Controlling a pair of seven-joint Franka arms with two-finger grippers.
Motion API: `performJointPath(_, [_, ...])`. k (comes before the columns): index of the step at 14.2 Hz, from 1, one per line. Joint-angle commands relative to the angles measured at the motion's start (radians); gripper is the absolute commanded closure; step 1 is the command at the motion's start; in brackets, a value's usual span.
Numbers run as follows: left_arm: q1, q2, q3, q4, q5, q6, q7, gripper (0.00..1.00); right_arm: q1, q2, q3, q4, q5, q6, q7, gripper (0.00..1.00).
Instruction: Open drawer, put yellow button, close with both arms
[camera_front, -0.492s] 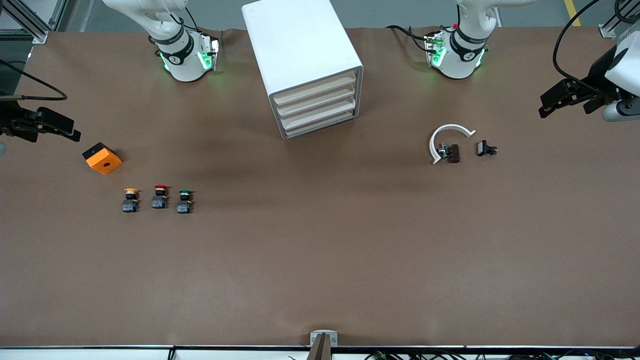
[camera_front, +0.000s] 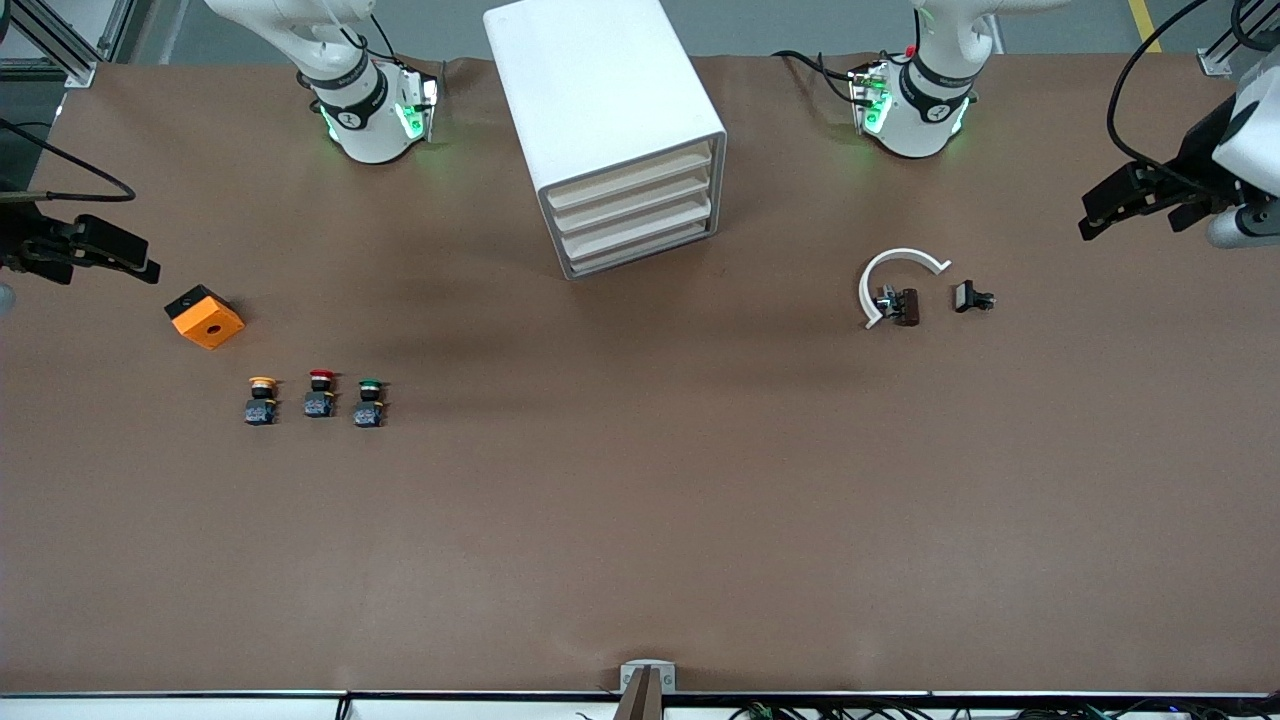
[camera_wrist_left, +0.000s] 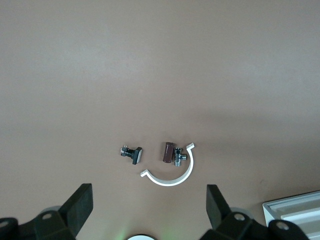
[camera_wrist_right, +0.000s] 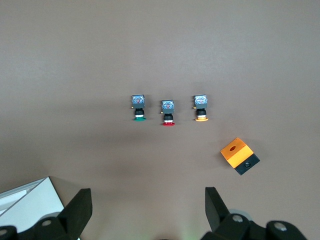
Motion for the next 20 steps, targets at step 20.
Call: performJointPath(20, [-0.165,0.600,0.002,0.160,-0.279,0.106,-0.610,0.00,-0.029,0.028,0.002,0.014,-0.020,-0.026,-0.008,0.00])
